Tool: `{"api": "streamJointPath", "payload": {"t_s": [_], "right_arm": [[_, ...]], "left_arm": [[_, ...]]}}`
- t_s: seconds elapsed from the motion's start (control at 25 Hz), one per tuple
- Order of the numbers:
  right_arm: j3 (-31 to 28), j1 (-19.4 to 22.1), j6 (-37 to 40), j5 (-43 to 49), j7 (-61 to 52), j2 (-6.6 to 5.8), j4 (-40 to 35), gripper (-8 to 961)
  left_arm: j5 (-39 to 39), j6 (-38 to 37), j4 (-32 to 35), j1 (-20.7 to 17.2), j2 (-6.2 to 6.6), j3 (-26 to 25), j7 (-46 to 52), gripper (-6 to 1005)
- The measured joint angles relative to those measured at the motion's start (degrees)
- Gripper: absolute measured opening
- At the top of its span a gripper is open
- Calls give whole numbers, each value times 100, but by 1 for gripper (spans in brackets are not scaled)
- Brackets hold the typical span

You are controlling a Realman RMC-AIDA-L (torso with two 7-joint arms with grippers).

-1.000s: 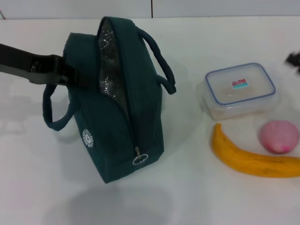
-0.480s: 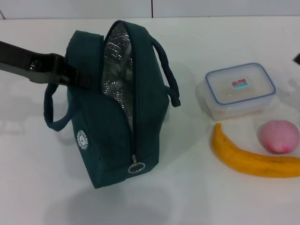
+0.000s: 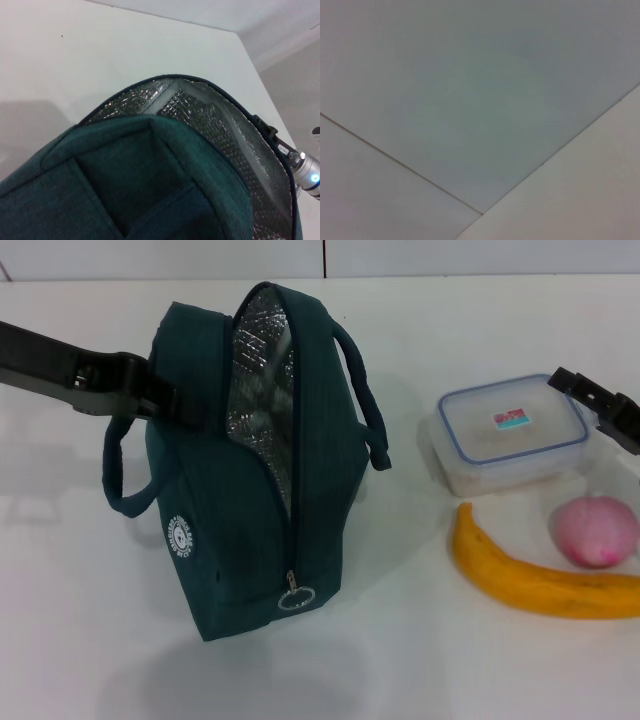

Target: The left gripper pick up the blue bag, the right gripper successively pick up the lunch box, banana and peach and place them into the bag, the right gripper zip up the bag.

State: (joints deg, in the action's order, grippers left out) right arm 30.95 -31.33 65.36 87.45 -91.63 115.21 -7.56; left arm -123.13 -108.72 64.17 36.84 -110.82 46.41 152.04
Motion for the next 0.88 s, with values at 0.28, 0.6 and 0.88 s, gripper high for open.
{"api": "streamJointPath", "payload": {"t_s": [0.28, 0.6, 0.88], "right_arm": [[126, 14, 145, 8, -413, -1, 2, 810], [113, 159, 505, -64, -799, -7, -29, 611], [116, 149, 767, -210, -837, -3, -11, 508]], "left_arm": [[-13, 16, -16, -20, -7, 0, -73, 35], [-14, 33, -21, -47, -61, 0, -151, 36], [-8, 29, -15, -55, -64, 0, -151, 36]]}}
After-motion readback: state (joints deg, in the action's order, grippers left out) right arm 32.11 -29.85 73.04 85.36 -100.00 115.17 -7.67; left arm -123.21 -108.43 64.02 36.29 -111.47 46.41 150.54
